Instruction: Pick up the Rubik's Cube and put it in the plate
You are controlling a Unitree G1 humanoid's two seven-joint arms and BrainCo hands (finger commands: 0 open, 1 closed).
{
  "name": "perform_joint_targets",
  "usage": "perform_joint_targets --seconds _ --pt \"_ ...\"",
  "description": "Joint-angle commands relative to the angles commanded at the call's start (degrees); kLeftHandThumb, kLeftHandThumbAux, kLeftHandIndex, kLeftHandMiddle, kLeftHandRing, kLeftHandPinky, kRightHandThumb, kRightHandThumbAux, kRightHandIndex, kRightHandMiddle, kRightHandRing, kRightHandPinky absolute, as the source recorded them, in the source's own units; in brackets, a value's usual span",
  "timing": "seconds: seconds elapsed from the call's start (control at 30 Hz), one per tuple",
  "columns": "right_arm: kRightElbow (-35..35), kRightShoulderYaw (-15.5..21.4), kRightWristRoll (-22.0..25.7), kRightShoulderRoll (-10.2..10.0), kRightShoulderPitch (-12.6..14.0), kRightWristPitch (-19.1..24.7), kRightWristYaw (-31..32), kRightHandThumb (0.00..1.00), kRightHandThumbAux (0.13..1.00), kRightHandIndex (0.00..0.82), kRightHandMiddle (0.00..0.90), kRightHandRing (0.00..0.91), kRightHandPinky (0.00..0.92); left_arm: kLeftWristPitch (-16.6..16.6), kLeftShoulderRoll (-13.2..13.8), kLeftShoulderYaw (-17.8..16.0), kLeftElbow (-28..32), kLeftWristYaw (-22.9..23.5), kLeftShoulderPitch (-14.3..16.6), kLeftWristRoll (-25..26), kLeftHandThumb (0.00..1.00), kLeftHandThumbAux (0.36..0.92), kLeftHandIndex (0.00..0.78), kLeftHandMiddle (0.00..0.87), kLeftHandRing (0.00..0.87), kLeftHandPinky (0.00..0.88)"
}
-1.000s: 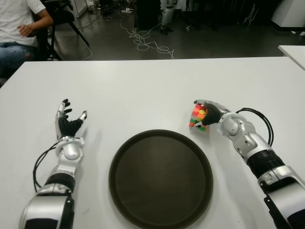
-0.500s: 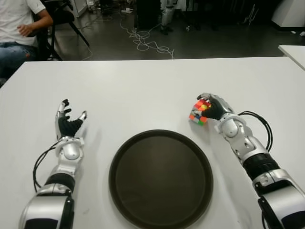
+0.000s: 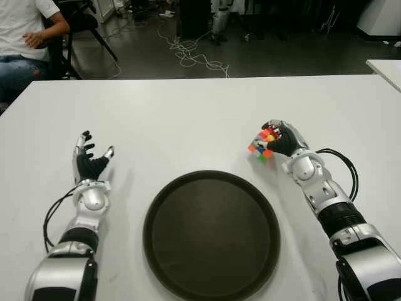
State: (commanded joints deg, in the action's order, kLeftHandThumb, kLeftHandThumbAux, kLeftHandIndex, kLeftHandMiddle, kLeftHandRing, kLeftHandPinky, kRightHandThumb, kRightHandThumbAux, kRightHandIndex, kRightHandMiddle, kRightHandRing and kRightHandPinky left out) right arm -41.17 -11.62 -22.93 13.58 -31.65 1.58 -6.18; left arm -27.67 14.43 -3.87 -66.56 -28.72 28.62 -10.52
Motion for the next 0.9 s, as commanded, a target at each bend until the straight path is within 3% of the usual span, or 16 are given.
perform_joint_targets --seconds 0.4,0.67,0.9 --pt "-0.16 -0.04 0.12 -0.09 -0.23 0.67 -0.17 0.696 0.724 0.434 0.77 0.765 0.755 -0.33 0.03 -0.09 -0.18 0.44 0.0 0.1 0.142 0.734 0.108 0.168 0.183 0.227" --pt "-0.27 0.05 0.33 -0.16 -0.25 0.72 -0.04 0.697 0.725 0.434 0.767 0.761 0.746 0.16 -0.06 -0.07 -0.07 -0.01 0.08 -0.08 0.125 0.74 0.1 0.153 0.154 0.151" --pt "-0.42 0.36 0.87 -0.29 -0.22 0.45 0.15 0.697 0.724 0.434 0.773 0.765 0.749 0.76 0.13 0.2 -0.08 -0.34 0.05 -0.49 0.127 0.726 0.101 0.152 0.15 0.155"
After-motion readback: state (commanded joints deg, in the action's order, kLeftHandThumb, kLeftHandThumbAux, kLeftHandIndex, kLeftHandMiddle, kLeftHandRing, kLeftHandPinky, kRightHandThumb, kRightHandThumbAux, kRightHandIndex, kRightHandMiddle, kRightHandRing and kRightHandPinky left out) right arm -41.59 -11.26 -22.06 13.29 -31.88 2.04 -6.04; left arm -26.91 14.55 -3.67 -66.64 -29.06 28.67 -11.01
